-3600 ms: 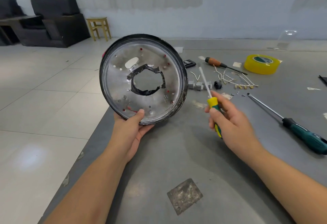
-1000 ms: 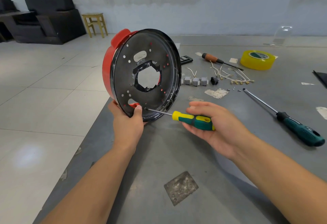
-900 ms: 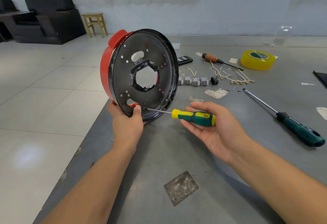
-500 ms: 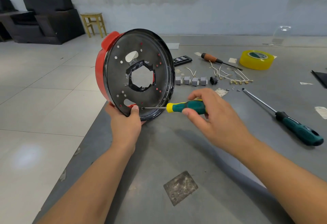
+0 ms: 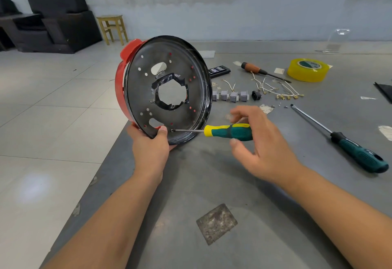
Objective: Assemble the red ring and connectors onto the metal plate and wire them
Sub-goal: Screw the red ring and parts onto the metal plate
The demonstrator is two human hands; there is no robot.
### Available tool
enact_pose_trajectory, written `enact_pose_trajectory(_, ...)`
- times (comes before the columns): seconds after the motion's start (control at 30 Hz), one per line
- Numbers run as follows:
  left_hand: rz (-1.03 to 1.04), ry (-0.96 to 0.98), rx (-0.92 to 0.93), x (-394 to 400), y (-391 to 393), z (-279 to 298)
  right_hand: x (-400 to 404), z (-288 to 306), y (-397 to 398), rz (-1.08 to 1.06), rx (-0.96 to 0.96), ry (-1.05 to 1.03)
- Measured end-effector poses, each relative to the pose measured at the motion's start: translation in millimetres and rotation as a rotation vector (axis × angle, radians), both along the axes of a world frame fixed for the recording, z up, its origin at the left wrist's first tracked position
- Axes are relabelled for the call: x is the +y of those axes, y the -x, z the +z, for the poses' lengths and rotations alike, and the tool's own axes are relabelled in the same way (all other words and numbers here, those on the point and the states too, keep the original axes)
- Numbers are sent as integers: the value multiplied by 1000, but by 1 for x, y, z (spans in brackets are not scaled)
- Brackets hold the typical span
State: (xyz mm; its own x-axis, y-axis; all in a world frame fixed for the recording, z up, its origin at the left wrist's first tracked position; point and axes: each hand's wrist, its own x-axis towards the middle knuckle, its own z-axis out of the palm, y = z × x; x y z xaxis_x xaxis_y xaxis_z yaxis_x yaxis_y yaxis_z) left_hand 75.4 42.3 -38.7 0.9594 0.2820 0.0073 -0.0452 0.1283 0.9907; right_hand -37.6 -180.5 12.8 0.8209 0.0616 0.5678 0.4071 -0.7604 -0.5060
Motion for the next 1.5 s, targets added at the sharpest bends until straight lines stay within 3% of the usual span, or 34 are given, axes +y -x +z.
enact_pose_trajectory(0.1,3,2,1,0,0,1,5,-2,-5,-176,11,9)
enact_pose_trajectory(0.27,5,17,8,0,0,1,7,1,1,125,-97,10)
enact_pose_trajectory(0.33,1,31,2,0,0,2,8,2,2,30,-20,-76)
enact_pose_trajectory(0.43,3,39,1,0,1,2,10,0,-2,-227,-8,65)
enact_pose_trajectory(0.6,-14,61,0,-1,2,4,2,2,3,99,-18,-56)
enact_pose_trajectory(0.77,-18,58,4,-1,2,3,0,0,-3,-169,87,-37)
enact_pose_trajectory(0.9,-23,39,-1,0,2,2,0,0,1,48,-19,-29)
enact_pose_trajectory(1.07,-18,48,2,0,1,2,-2,-4,-7,-219,76,68)
enact_pose_trajectory(1.2,-13,58,11,0,1,1,-6,-3,-6,15,-58,40)
enact_pose_trajectory(1.27,-18,35,6,0,1,1,-7,-5,-4,70,16,-136)
enact_pose_trajectory(1.33,-19,30,3,0,1,1,-6,-4,-4,3,127,-280)
enact_pose_trajectory(1.43,-25,50,6,1,1,2,-7,-8,-6,-175,184,-111)
enact_pose_trajectory(1.5,-23,40,-2,0,1,3,-7,-7,-6,-207,116,-49)
